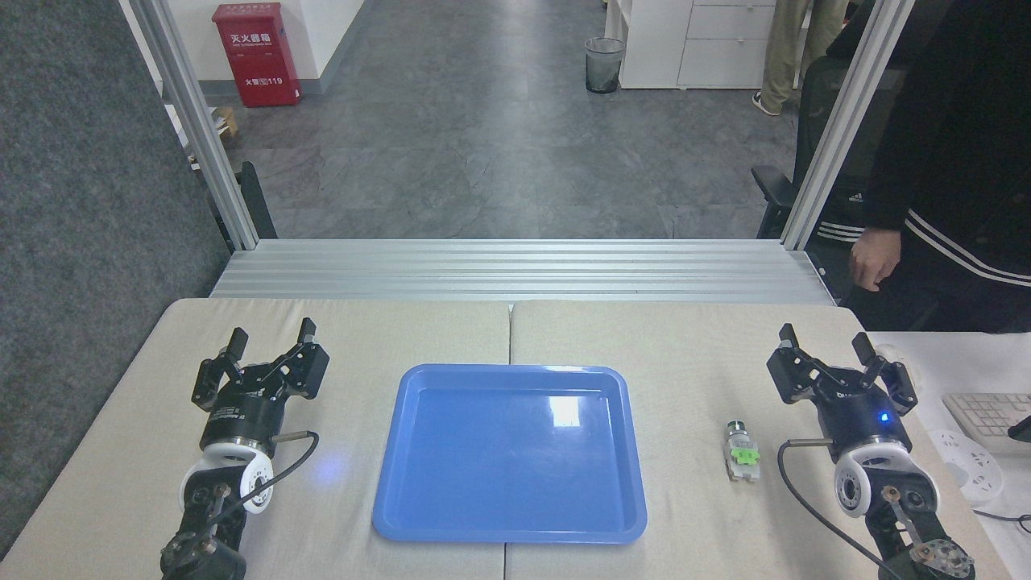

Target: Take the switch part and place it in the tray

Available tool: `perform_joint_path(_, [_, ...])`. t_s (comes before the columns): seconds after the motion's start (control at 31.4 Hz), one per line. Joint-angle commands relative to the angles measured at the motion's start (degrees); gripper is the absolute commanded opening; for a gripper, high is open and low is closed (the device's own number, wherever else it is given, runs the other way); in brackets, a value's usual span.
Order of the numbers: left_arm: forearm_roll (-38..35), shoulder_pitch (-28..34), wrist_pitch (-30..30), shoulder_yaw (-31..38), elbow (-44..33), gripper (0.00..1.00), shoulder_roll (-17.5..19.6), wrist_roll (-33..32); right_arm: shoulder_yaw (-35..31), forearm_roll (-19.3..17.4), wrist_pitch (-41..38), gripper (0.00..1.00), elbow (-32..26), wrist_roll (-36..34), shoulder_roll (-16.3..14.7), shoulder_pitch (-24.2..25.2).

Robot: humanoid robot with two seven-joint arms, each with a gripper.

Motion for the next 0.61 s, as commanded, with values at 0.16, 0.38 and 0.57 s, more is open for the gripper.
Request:
perform_joint_path(0.16, [0.1, 0.0, 0.1, 0.1, -0.1, 1.0, 0.0, -0.1, -0.2, 0.0, 0.1, 0.98, 0.0, 0.0, 0.5, -0.1])
perform_joint_path(0.38, [0.1, 0.0, 0.1, 0.1, -0.1, 1.0, 0.0, -0.1, -0.2, 0.0, 0.1, 0.98, 0.0, 0.0, 0.4, -0.1])
perform_joint_path(0.57, [0.1, 0.0, 0.1, 0.1, -0.1, 1.0, 0.0, -0.1, -0.1, 0.0, 0.1, 0.98, 0.0, 0.0, 0.5, -0.1])
